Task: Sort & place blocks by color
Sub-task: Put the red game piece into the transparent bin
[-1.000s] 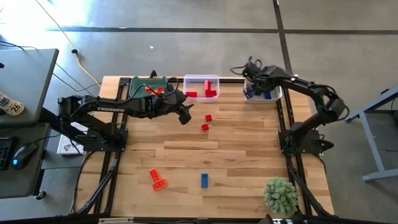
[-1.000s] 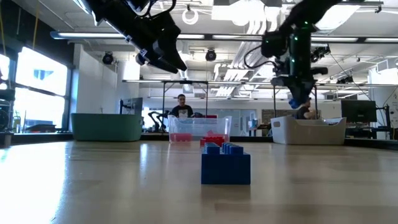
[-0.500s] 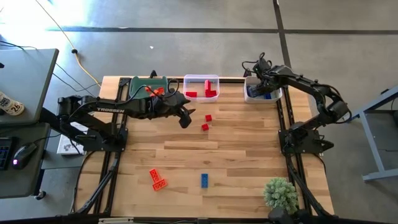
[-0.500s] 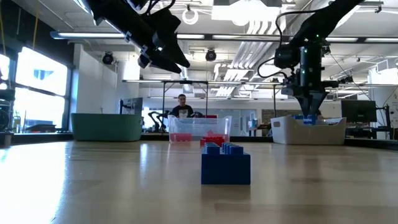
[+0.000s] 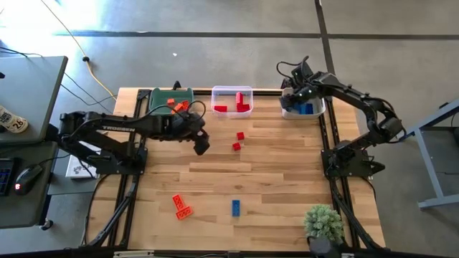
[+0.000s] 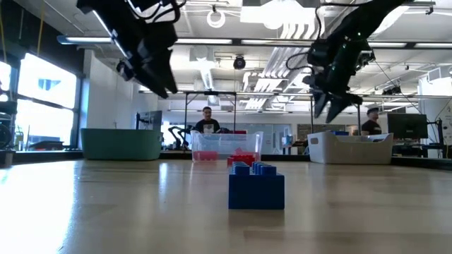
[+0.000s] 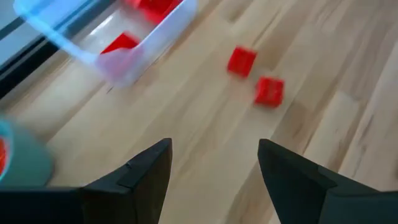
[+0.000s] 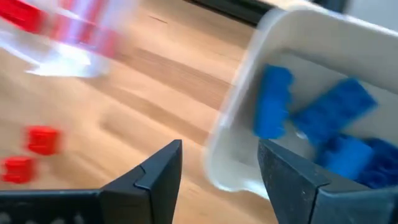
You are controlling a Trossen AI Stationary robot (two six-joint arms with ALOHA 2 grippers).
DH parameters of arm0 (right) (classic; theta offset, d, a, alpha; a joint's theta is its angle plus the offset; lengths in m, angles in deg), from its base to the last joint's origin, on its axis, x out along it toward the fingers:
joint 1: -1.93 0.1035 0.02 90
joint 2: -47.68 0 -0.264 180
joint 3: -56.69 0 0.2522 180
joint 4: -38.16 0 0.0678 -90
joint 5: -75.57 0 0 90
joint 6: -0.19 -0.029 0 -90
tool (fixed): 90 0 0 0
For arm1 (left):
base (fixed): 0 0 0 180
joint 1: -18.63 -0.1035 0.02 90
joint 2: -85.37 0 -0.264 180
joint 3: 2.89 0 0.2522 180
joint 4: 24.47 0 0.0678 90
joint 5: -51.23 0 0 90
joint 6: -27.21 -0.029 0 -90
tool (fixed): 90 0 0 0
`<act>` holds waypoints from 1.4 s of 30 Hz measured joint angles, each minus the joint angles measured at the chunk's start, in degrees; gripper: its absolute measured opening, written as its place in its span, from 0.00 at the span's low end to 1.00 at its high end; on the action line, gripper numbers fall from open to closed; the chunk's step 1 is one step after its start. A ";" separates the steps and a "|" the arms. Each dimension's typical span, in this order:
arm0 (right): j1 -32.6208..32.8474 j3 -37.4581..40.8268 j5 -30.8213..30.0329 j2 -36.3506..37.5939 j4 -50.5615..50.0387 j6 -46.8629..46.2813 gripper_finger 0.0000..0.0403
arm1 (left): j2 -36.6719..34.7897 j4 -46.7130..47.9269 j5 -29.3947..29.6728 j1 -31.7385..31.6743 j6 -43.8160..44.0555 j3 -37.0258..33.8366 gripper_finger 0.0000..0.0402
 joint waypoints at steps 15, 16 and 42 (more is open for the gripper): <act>15.14 -8.27 6.85 -0.05 11.43 1.63 0.49 | -5.98 16.45 2.90 -0.77 15.67 0.00 0.56; 16.27 -8.27 7.01 -0.26 12.40 2.35 0.49 | -5.98 17.24 2.35 -0.94 16.90 0.00 0.56; 35.67 -8.20 9.14 -17.69 22.64 42.31 0.49 | -5.80 20.94 -1.75 -2.16 14.34 0.00 0.56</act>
